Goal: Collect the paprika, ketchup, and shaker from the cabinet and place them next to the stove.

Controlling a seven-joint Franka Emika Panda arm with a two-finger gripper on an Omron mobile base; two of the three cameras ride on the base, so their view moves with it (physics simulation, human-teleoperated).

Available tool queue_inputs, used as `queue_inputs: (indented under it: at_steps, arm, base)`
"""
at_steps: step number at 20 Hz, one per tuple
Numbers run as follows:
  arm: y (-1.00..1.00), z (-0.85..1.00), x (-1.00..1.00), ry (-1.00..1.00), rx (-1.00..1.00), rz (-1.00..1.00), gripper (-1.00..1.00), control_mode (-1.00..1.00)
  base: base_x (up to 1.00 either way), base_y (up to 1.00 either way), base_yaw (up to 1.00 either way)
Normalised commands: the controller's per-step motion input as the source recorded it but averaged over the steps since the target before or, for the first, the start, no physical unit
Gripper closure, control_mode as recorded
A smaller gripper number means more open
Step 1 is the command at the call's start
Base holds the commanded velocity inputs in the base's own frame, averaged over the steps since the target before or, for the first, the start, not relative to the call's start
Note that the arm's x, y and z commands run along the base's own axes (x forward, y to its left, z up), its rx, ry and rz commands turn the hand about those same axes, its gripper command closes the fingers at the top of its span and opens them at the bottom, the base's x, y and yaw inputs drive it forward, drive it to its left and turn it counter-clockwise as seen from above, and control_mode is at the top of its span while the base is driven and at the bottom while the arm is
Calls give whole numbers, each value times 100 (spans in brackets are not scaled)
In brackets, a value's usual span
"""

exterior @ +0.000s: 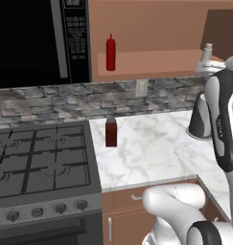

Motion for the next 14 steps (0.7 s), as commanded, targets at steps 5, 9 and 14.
queue_inputs:
  at_steps: [5,9,14]
  arm:
    - [0,0,0,-3,0,-18,-100,-100]
    - [-2,0,0,-6,0,-16,-100,-100]
    - [-6,0,0,-7,0,-14,-100,-100]
  base:
    - [0,0,0]
    - [0,0,0]
    - [0,0,0]
